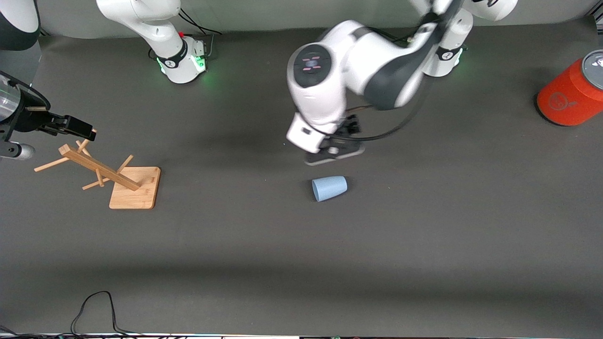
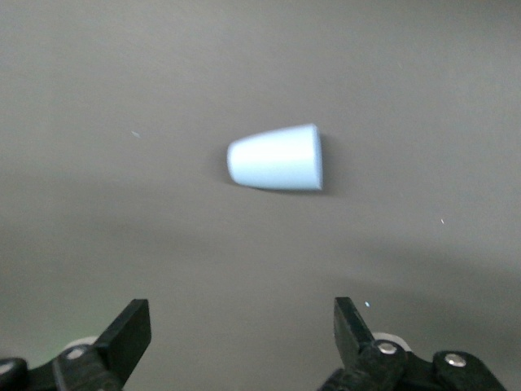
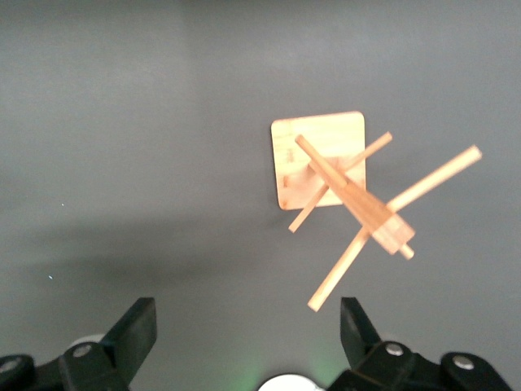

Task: Rotate and upright cup with both arms
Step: 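Reach the left gripper down to the rim of the lying cup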

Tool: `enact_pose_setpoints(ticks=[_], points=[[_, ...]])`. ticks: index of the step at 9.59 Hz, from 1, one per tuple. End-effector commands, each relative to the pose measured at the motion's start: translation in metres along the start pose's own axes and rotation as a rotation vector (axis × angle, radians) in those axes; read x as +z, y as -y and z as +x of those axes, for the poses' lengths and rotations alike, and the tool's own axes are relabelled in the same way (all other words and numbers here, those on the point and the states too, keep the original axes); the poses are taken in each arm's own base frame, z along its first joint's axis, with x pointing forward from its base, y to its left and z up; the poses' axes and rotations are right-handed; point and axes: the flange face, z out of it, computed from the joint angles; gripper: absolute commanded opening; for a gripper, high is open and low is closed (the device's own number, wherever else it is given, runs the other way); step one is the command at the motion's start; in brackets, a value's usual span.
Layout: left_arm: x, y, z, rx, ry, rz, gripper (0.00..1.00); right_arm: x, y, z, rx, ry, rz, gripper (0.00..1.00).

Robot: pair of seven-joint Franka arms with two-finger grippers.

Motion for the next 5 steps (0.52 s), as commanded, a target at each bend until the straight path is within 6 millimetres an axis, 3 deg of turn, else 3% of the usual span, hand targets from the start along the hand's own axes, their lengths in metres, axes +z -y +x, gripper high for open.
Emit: enact_pose_setpoints(ticks=[1, 3, 4, 5], points=[[0.043, -0.047, -0.035, -0.003, -0.051, 0.044, 1.00, -0.009, -0.009, -0.004, -0.085, -0.048, 0.010, 1.00], [0.072, -0.066, -0.057, 0.069, -0.154, 0.132, 1.00, -0.015, -0.013, -0.009, -0.079, -0.054, 0.013, 1.00], [0.092, -0.078, -0.055, 0.091, -0.184, 0.116, 1.00, -0.017, -0.013, -0.011, -0.080, -0.056, 0.013, 1.00], [0.133, -0.096, -0.056, 0.150, -0.220, 0.116, 1.00, -0.017, -0.013, -0.011, -0.079, -0.054, 0.013, 1.00]])
